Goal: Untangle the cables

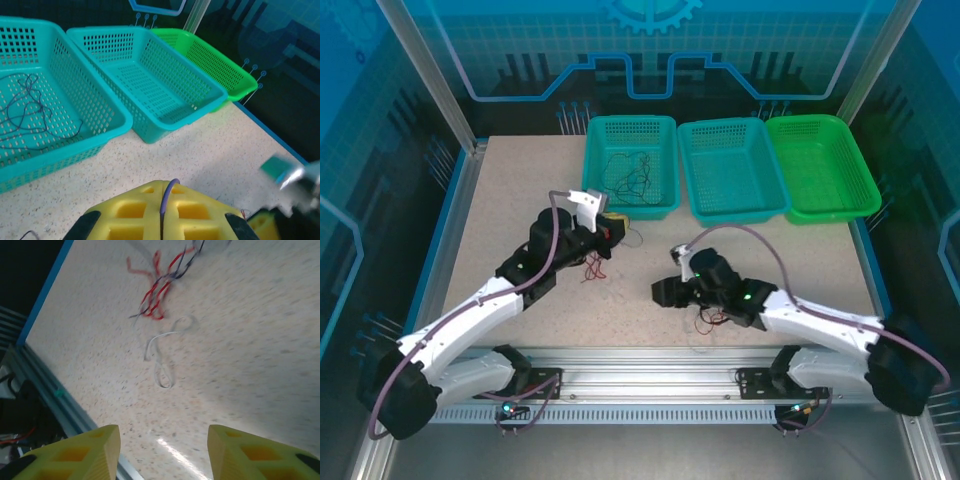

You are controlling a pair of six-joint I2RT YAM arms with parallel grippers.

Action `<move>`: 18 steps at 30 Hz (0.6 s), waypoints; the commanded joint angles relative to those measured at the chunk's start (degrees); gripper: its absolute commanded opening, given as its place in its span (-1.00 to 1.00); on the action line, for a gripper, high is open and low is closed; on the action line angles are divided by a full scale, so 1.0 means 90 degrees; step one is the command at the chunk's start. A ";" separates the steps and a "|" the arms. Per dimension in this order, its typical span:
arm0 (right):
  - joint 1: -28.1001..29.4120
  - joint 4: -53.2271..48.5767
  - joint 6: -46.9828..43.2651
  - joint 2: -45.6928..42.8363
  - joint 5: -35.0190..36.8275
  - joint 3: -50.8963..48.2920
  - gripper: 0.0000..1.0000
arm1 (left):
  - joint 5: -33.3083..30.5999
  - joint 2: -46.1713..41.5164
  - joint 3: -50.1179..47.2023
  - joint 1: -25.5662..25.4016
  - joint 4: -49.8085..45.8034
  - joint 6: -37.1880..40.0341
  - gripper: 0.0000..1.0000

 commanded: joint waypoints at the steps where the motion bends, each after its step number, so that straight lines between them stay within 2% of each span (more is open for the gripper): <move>1: 0.0498 0.1250 0.0133 0.0875 0.0105 0.0442 0.04 | 0.0126 -0.0260 0.0511 -0.0067 -0.0371 -0.0081 -1.00; 3: 0.0666 0.1460 0.0083 0.1373 0.0330 0.0660 0.29 | 0.0058 -0.0314 0.0691 -0.0093 -0.0541 0.0015 -1.00; 6: 0.0630 0.1431 -0.0153 0.1903 0.0876 0.0933 0.54 | 0.0035 -0.0378 0.0806 -0.0120 -0.0638 0.0110 -1.00; 8: 0.0488 0.1208 0.0007 0.2092 0.1599 0.0968 0.69 | 0.0041 -0.0399 0.0835 -0.0148 -0.0645 0.0094 -1.00; 11: 0.0217 0.1214 0.0142 0.2310 0.2111 0.0866 0.89 | 0.0083 -0.0389 0.0881 -0.0235 -0.0676 0.0093 -1.00; 14: 0.0051 0.1384 -0.0166 0.2730 0.1814 0.1028 0.92 | 0.0085 -0.0373 0.0923 -0.0335 -0.0674 0.0132 -1.00; 16: -0.0021 0.1488 -0.0189 0.3150 0.1568 0.1213 0.85 | 0.0064 -0.0361 0.0951 -0.0379 -0.0657 0.0150 -1.00; 18: -0.0018 0.1331 0.0045 0.3445 0.1709 0.1374 0.76 | 0.0013 -0.0375 0.0972 -0.0404 -0.0664 0.0169 -1.00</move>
